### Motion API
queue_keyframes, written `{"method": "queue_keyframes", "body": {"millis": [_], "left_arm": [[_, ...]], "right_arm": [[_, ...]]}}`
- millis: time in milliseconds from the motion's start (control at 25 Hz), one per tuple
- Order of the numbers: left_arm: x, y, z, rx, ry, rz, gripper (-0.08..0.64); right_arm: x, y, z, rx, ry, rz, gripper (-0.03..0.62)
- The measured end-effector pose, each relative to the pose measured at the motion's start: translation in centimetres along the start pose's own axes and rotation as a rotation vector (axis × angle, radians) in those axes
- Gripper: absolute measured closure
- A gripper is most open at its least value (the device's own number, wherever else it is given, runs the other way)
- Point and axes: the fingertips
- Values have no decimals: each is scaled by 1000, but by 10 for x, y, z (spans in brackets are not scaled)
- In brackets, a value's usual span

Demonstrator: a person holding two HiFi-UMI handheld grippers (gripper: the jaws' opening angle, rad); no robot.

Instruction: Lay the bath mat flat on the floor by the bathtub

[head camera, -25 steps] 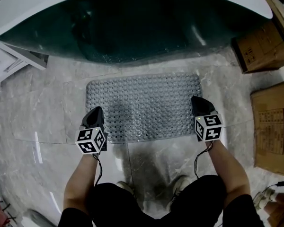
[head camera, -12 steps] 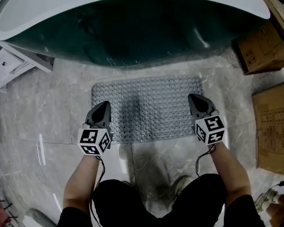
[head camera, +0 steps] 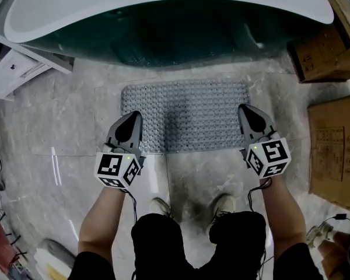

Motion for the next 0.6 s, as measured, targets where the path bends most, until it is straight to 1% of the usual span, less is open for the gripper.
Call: {"method": "queue_keyframes", "body": {"millis": [120, 320, 480, 600], "left_arm": [[36, 17, -28, -15, -15, 16, 543], [105, 52, -73, -63, -39, 23, 543], [167, 79, -106, -93, -50, 33, 543], [210, 91, -124, -109, -44, 24, 543]], "right_arm": [[34, -21, -25, 26, -23, -26, 575], [96, -54, -72, 60, -65, -37, 575], [150, -76, -104, 83, -76, -39, 575], [193, -87, -123, 83, -74, -55, 575]]}}
Point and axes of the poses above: the fingertips, and each gripper's own axes: z forward along the fingers, y to its right, x out of its top, and after that the axes turned 2 degrees about -z, right-handed
